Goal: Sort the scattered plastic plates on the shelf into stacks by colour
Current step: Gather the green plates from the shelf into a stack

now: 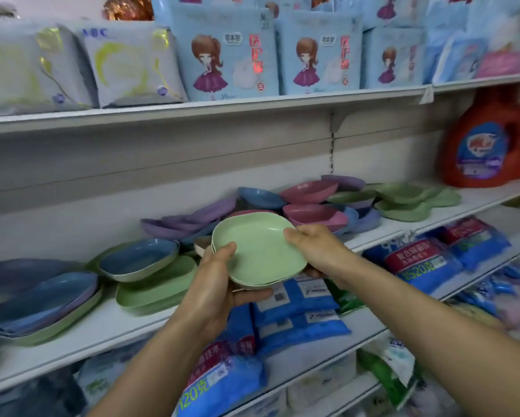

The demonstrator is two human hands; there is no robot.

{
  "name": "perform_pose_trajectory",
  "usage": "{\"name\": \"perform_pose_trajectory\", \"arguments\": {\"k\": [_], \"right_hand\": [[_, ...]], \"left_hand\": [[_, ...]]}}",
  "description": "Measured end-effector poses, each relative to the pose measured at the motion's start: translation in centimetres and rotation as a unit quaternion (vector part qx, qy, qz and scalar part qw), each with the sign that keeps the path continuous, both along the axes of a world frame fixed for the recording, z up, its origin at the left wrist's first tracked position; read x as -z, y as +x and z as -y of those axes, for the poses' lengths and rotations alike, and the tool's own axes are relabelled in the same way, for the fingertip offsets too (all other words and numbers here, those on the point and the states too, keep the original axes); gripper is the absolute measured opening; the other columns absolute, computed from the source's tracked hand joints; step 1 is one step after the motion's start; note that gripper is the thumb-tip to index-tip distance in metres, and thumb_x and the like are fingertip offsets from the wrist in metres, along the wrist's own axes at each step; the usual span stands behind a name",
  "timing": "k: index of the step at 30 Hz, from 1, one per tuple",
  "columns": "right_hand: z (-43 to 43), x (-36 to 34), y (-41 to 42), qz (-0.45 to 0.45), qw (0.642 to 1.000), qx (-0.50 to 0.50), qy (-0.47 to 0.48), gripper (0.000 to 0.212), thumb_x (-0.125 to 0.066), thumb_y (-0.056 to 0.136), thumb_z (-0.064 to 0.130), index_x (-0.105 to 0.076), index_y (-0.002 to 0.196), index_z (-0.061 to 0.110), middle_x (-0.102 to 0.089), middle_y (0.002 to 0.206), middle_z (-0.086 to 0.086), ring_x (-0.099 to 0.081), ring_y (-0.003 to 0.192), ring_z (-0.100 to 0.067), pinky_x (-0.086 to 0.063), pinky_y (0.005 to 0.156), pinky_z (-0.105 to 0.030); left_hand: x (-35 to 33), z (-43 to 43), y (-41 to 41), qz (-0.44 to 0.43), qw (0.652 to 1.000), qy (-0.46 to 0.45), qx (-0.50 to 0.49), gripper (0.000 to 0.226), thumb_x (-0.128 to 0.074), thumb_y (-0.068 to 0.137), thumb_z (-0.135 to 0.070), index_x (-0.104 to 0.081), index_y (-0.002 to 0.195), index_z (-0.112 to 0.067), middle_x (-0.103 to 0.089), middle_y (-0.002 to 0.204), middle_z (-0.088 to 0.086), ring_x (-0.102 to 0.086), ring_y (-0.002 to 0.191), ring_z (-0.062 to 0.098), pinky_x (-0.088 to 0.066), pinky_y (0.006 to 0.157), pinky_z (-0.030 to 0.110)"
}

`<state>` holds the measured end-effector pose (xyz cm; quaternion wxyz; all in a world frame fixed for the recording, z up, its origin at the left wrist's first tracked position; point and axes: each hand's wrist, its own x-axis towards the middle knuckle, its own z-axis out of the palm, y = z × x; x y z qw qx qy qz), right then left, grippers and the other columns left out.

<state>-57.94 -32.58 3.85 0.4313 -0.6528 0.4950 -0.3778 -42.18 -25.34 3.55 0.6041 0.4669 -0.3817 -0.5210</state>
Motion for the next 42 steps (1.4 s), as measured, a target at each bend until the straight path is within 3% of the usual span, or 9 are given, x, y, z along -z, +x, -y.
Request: {"name": "perform_pose_trajectory", "arguments": {"k": [9, 17, 22, 26, 30, 32, 36, 40, 42], "right_hand": [[5.9, -0.5, -12.8, 0.032, 0.998, 0.055, -0.015, 0.056, -0.032, 0.1, 0.05, -0.063, 0.083, 0.008, -0.053, 0.049, -0.008, -0.037, 0.031, -0.015, -0.026, 0.038, -0.015], [19.0, 0.7, -30.4, -0.057, 0.987, 0.149, -0.031, 0.028, -0.05, 0.097, 0.018, -0.058, 0.074, 0.004, -0.051, 0.047, -0.01, -0.033, 0.025, -0.012, -0.021, 0.035, -0.013], [26.7, 1.8, -36.4, -0.112, 0.97, 0.215, 0.021, 0.034, -0.053, 0.092, 0.029, -0.057, 0.071, 0.002, -0.058, 0.06, -0.018, -0.042, 0.041, -0.019, -0.03, 0.043, -0.02], [31.0, 3.0, -36.8, -0.13, 0.968, 0.206, 0.056, 0.046, -0.045, 0.095, 0.04, -0.06, 0.091, -0.003, -0.059, 0.064, -0.017, -0.048, 0.05, -0.023, -0.035, 0.047, -0.025], [34.0, 3.5, -36.3, -0.166, 0.966, 0.194, 0.041, 0.056, -0.042, 0.094, 0.051, -0.061, 0.107, -0.001, -0.066, 0.098, -0.021, -0.063, 0.084, -0.033, -0.048, 0.073, -0.033], [34.4, 3.6, -36.1, -0.186, 0.964, 0.184, 0.045, 0.05, -0.051, 0.091, 0.044, -0.06, 0.112, -0.001, -0.066, 0.109, -0.019, -0.063, 0.093, -0.034, -0.052, 0.081, -0.034], [34.5, 2.9, -36.2, -0.231, 0.954, 0.189, 0.039, 0.031, -0.057, 0.088, 0.017, -0.059, 0.109, -0.004, -0.064, 0.107, -0.02, -0.063, 0.095, -0.034, -0.046, 0.07, -0.029], [34.5, 1.9, -37.1, -0.147, 0.973, 0.178, 0.016, 0.009, -0.06, 0.084, 0.01, -0.061, 0.082, 0.001, -0.062, 0.077, -0.016, -0.061, 0.065, -0.028, -0.046, 0.054, -0.028], [33.8, 0.9, -37.2, -0.072, 0.99, 0.124, -0.004, 0.018, -0.057, 0.09, 0.011, -0.055, 0.073, 0.005, -0.052, 0.059, -0.01, -0.046, 0.041, -0.018, -0.035, 0.04, -0.02]], "left_hand": [[0.2, 5.0, -10.5, -0.014, 0.998, 0.002, 0.057, 0.022, -0.04, 0.103, -0.027, -0.048, 0.124, -0.026, -0.06, 0.114, 0.008, -0.074, 0.073, 0.026, -0.06, 0.058, 0.04], [1.5, 10.0, -23.2, -0.047, 0.997, 0.033, 0.042, 0.023, -0.044, 0.101, -0.028, -0.052, 0.122, -0.031, -0.062, 0.117, 0.008, -0.072, 0.083, 0.032, -0.059, 0.055, 0.04], [2.9, 12.6, -28.7, -0.069, 0.995, 0.061, 0.032, 0.021, -0.043, 0.101, -0.032, -0.052, 0.119, -0.033, -0.062, 0.117, 0.007, -0.072, 0.084, 0.031, -0.06, 0.057, 0.044], [3.6, 14.5, -31.1, -0.066, 0.994, 0.088, 0.01, 0.024, -0.04, 0.101, -0.04, -0.053, 0.119, -0.032, -0.062, 0.113, 0.005, -0.07, 0.086, 0.029, -0.059, 0.057, 0.043], [4.1, 16.1, -32.6, -0.074, 0.991, 0.11, -0.013, 0.036, -0.038, 0.099, -0.048, -0.051, 0.125, -0.027, -0.064, 0.112, 0.005, -0.072, 0.079, 0.023, -0.058, 0.052, 0.038], [4.2, 16.7, -32.9, -0.076, 0.99, 0.114, -0.018, 0.037, -0.038, 0.099, -0.048, -0.051, 0.126, -0.026, -0.063, 0.113, 0.006, -0.071, 0.083, 0.025, -0.057, 0.052, 0.037], [4.4, 17.8, -33.4, -0.075, 0.992, 0.105, -0.016, 0.04, -0.035, 0.101, -0.047, -0.049, 0.131, -0.026, -0.063, 0.117, 0.008, -0.07, 0.086, 0.025, -0.058, 0.054, 0.038], [4.7, 18.6, -33.8, -0.072, 0.992, 0.099, -0.012, 0.041, -0.035, 0.101, -0.048, -0.047, 0.133, -0.026, -0.061, 0.123, 0.01, -0.07, 0.091, 0.028, -0.058, 0.054, 0.038], [4.7, 18.9, -34.0, -0.074, 0.992, 0.097, -0.013, 0.041, -0.035, 0.1, -0.048, -0.048, 0.133, -0.026, -0.06, 0.124, 0.01, -0.07, 0.091, 0.029, -0.058, 0.054, 0.038]]}}
